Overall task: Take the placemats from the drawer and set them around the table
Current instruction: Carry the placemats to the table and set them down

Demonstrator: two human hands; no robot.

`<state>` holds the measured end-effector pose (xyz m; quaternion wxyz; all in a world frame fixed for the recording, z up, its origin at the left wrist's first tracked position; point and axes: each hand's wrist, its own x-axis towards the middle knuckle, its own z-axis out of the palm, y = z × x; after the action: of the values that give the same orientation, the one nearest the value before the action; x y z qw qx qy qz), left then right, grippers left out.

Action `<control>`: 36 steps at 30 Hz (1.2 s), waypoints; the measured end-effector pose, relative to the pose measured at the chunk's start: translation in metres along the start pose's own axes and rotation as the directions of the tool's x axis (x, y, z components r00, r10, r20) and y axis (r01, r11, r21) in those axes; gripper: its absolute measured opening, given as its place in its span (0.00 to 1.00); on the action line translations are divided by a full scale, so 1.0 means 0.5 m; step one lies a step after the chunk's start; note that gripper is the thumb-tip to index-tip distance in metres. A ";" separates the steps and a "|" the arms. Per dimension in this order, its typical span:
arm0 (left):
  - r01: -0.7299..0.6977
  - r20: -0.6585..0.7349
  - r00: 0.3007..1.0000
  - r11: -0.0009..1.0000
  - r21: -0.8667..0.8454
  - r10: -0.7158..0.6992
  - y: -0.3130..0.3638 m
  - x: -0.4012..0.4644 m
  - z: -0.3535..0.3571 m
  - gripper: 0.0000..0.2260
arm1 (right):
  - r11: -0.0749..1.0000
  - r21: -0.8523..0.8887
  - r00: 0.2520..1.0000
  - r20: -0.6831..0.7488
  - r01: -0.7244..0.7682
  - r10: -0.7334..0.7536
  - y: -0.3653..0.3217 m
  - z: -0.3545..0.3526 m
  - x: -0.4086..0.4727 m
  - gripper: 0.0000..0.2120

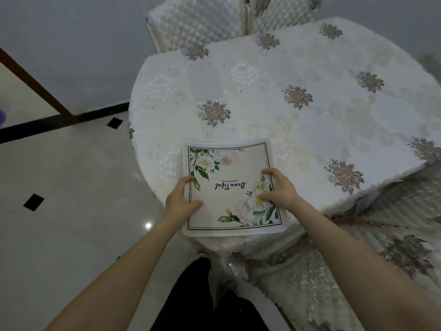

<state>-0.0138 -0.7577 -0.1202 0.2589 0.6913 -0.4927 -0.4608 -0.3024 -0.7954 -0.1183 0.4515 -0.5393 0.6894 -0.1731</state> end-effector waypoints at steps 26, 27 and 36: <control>-0.510 0.162 0.829 0.603 0.613 0.536 0.114 0.087 -0.043 0.09 | 0.990 -0.094 0.845 -0.515 0.108 -0.141 -0.052 0.011 -0.078 0.13; -0.577 0.159 0.770 0.569 0.586 0.617 0.138 0.078 -0.038 0.08 | 0.987 -0.120 0.828 -0.539 0.110 -0.158 -0.061 0.003 -0.103 0.13; -0.903 0.429 0.360 0.194 0.382 0.828 0.261 -0.128 0.070 0.23 | 0.934 -0.331 0.618 -0.766 -0.138 -0.180 -0.025 -0.021 -0.427 0.24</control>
<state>-0.1085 -0.7449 -0.0053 0.2234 0.3023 -0.9203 -0.1081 -0.3012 -0.6103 -0.0106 -0.0037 -0.4896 0.8297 -0.2682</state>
